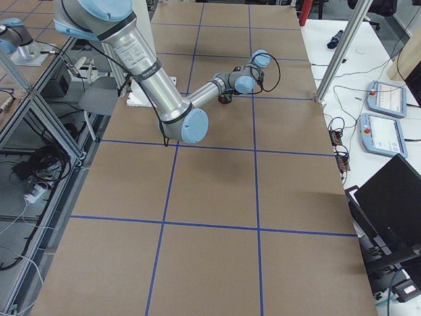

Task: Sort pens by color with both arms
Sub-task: 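Lower the right gripper and grasp the blue marker in the cup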

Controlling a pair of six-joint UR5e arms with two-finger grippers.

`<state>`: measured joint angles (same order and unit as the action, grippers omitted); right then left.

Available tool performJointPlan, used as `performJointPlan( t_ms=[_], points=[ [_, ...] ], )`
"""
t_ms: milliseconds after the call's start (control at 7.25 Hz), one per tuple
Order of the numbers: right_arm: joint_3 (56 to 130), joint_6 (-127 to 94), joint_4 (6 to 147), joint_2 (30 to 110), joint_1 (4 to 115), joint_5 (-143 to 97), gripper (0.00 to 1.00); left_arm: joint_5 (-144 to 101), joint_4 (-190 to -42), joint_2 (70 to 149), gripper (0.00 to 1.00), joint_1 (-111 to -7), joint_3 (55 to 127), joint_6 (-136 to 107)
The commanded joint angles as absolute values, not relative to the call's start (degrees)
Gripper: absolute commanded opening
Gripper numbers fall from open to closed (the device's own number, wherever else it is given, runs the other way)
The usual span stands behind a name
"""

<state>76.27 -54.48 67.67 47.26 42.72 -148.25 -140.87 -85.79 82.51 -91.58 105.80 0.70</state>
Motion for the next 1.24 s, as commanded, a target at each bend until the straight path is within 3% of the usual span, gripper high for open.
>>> performJointPlan(
  t_ms=[0,689,827,1103],
  points=[
    [76.29,-54.49,67.68,47.46,42.54,-148.18,0.53,-140.89,-85.78,82.44,1.0,-91.58,105.82,0.7],
    [76.73,-54.93,67.59,47.72,42.54,-148.18,0.4,-142.03,-85.78,82.44,1.0,-91.58,105.82,0.7],
    [76.73,-54.93,67.59,47.81,42.54,-148.27,0.29,-142.12,-85.78,82.44,1.0,-91.58,105.82,0.7],
    [76.9,-54.84,67.41,48.16,42.54,-148.27,0.18,-142.12,-85.78,82.79,1.0,-91.58,105.91,0.62]
  ],
)
